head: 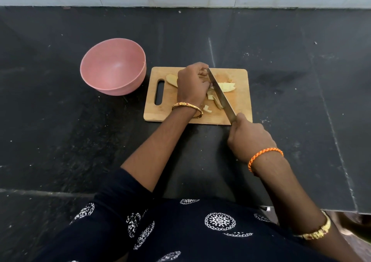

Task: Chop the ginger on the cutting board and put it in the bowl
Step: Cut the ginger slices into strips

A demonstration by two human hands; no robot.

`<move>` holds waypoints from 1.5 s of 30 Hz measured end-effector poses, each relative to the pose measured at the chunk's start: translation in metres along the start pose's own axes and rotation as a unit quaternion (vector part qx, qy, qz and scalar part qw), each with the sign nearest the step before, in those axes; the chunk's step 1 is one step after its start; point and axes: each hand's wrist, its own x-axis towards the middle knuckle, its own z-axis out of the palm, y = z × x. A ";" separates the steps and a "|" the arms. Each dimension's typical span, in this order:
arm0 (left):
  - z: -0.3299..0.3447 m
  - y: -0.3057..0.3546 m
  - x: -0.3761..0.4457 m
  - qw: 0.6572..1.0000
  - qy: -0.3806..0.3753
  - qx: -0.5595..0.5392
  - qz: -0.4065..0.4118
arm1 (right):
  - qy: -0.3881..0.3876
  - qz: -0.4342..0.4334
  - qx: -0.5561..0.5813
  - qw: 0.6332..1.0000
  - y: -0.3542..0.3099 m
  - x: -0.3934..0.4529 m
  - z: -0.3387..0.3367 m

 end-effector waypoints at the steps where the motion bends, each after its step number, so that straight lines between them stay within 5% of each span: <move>1: -0.001 -0.001 -0.001 1.000 -0.005 0.004 0.012 | 0.011 -0.002 0.016 1.000 0.005 -0.002 0.001; 6: -0.007 0.001 -0.008 0.993 -0.059 0.046 0.096 | 0.053 0.012 0.134 0.989 0.022 -0.006 0.001; 11: -0.006 0.002 -0.023 0.952 -0.140 0.203 0.179 | 0.067 0.015 0.158 0.985 0.022 0.002 0.002; 21: 0.006 0.000 -0.027 0.956 -0.109 0.218 0.163 | 0.116 -0.002 0.167 0.979 0.026 -0.001 0.003; 36: 0.012 0.005 -0.032 0.959 -0.062 0.246 0.130 | 0.009 0.032 0.042 0.999 0.027 -0.027 0.006; 45: 0.010 0.001 -0.034 0.964 -0.082 0.227 0.109 | 0.085 0.008 0.095 0.992 0.031 -0.031 0.004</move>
